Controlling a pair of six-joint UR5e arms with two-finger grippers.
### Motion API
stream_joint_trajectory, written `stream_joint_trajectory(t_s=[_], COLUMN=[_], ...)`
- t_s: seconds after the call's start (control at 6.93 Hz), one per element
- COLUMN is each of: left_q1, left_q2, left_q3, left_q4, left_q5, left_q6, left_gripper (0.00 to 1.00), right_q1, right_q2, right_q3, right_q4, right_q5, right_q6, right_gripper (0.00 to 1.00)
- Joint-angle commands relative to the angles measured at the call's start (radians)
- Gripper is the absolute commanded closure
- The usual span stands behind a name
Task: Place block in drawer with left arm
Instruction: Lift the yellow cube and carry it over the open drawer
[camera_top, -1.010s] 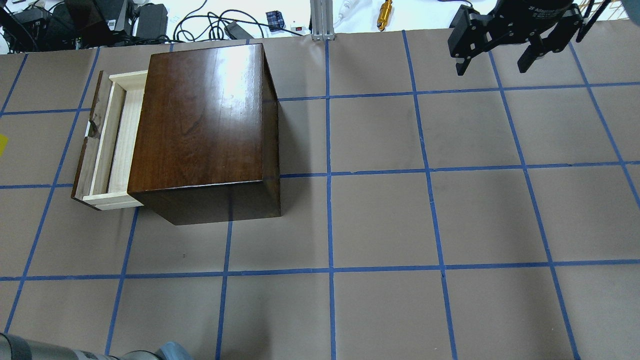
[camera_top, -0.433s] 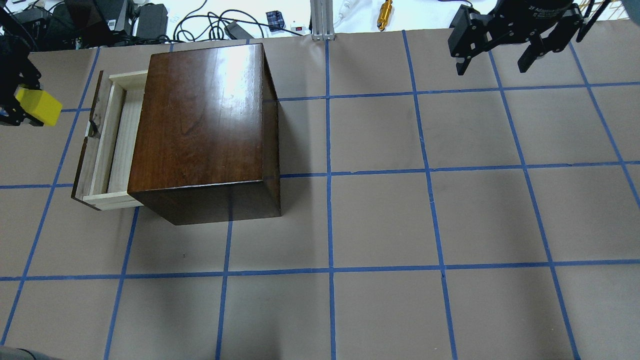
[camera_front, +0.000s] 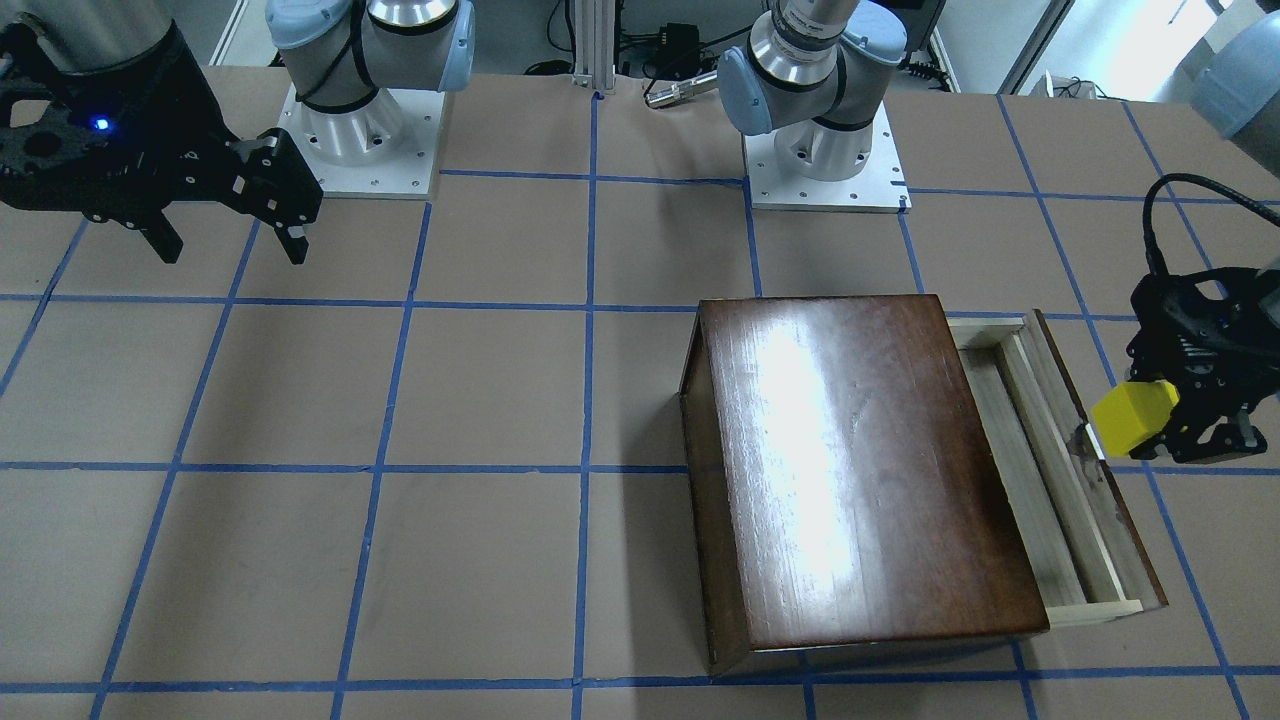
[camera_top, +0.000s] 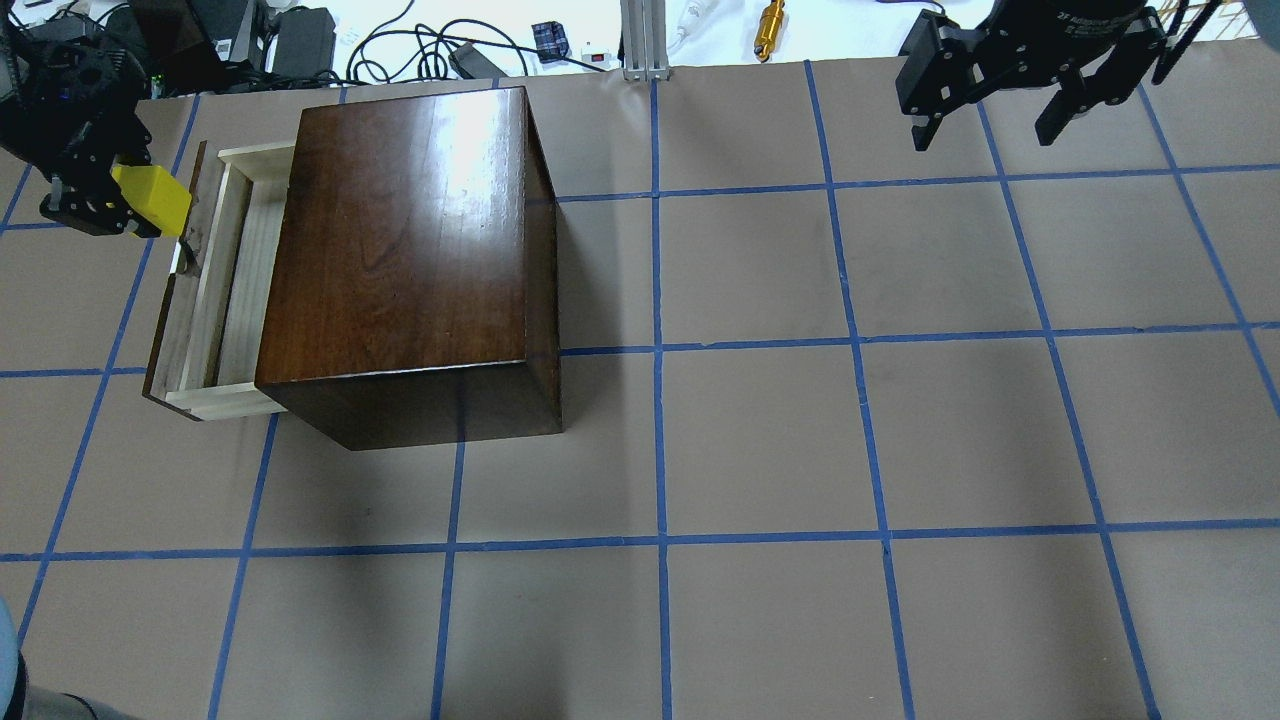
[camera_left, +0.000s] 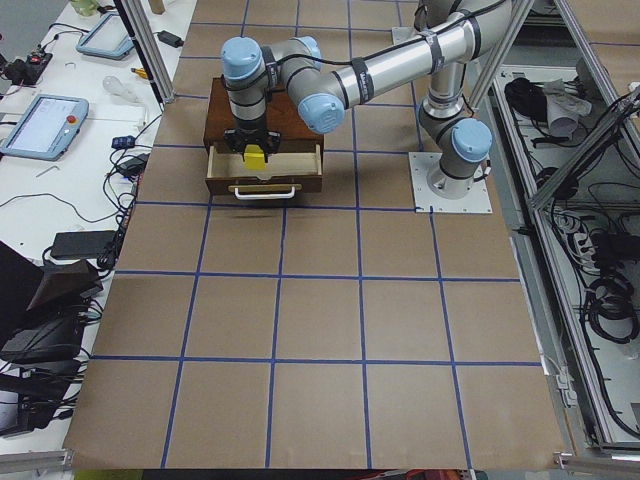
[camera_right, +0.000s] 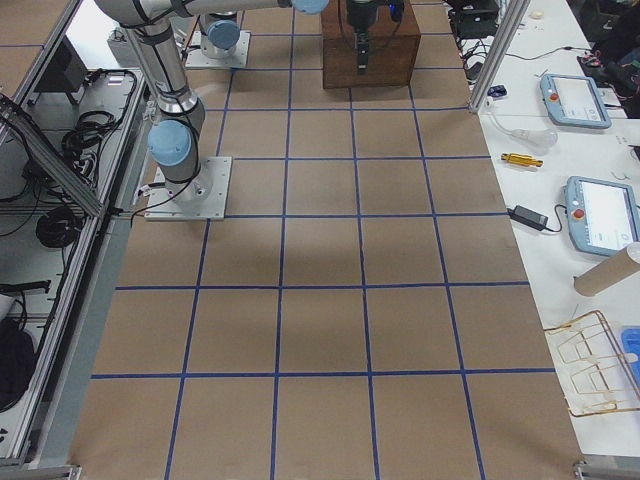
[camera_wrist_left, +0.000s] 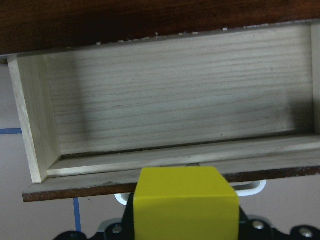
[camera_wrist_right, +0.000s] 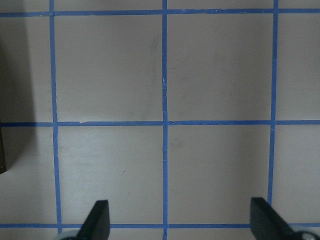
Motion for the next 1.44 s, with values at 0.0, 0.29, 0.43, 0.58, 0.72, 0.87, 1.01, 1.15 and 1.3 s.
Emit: stream_joint_trajectory(t_s=[0.0,0.29,0.43,0.58,0.72,0.87,1.01,1.15,1.3], left_q1=[-0.010,-0.040,-0.047,-0.048,-0.050,-0.053,-0.070,-0.073,-0.071], left_q2=[-0.029,-0.056,-0.065,-0.076,-0.076,-0.076,-0.064,-0.061,-0.062], left_q3=[0.007,0.005,-0.001,-0.008,-0.022,-0.043,-0.074,-0.090,-0.093], left_q4=[0.000,0.004,0.009,0.021,0.023,0.021,0.033,0.085,0.088], left_q5=[-0.015,-0.046,-0.046,-0.047,-0.047,-0.047,-0.043,-0.040,-0.040], left_q6=[-0.047,-0.116,-0.118,-0.115,-0.111,-0.118,-0.115,-0.118,-0.108], left_gripper=[1.00,1.00,1.00,1.00,1.00,1.00,1.00,1.00,0.92], right_q1=[0.000,-0.001,0.000,0.000,-0.001,0.000,-0.001,0.000,0.000], right_q2=[0.001,0.001,0.001,0.001,0.000,0.001,0.001,0.000,0.000], right_q3=[0.000,0.000,0.000,0.000,0.000,0.000,0.000,0.000,0.000], right_q4=[0.000,0.000,0.000,0.000,0.000,0.000,0.000,0.000,0.000], right_q5=[0.000,-0.002,0.000,-0.001,0.000,0.000,-0.001,-0.002,-0.002], right_q6=[0.000,0.000,0.000,0.000,0.000,0.000,0.000,0.000,0.000], right_gripper=[0.00,0.00,0.00,0.00,0.00,0.00,0.00,0.00,0.00])
